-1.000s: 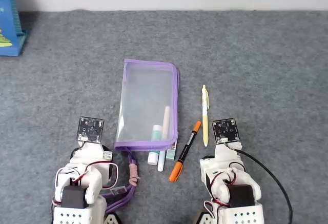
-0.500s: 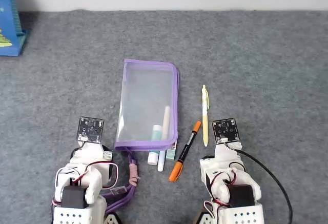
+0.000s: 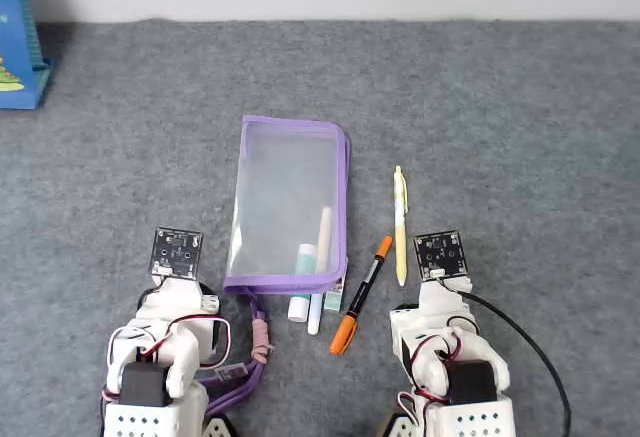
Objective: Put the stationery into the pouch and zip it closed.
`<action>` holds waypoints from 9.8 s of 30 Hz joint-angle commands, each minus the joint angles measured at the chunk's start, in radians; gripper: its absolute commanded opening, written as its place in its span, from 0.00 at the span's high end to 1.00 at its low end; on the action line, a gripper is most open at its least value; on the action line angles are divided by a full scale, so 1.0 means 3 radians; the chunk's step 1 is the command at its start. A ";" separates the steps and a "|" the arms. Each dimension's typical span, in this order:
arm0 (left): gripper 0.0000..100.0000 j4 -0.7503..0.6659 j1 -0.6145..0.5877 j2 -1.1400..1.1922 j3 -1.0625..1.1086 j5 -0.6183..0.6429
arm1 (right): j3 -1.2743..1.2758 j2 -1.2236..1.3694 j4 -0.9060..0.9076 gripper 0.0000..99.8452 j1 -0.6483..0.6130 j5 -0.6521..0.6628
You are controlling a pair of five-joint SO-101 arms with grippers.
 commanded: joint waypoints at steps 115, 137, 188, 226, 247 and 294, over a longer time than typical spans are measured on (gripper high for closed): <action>0.98 -0.0358 -0.2307 -0.0041 -0.0243 -0.0747 | -0.3202 0.5756 -0.1542 0.99 -0.2979 -0.1667; 0.99 -0.0368 -0.1084 -0.0041 -0.0253 -0.0762 | -0.2833 0.4237 -0.0887 0.99 -0.2550 -0.0869; 0.71 0.0118 0.0629 -0.0046 -0.0749 -0.0169 | -0.1708 0.2100 -0.1363 0.99 -0.2319 -0.1115; 0.82 -0.0772 0.0747 -0.0041 -0.0161 -0.0174 | -0.1872 0.2059 -0.1005 0.99 -0.2335 -0.1115; 0.99 -0.0992 0.0240 -0.0041 -0.0222 -0.0066 | -0.1867 0.1343 -0.1000 0.99 -0.1491 -0.0905; 0.99 0.0532 -0.0107 0.1785 -0.3547 0.0276 | -0.1805 0.1153 -0.0974 0.72 -0.1000 -0.0639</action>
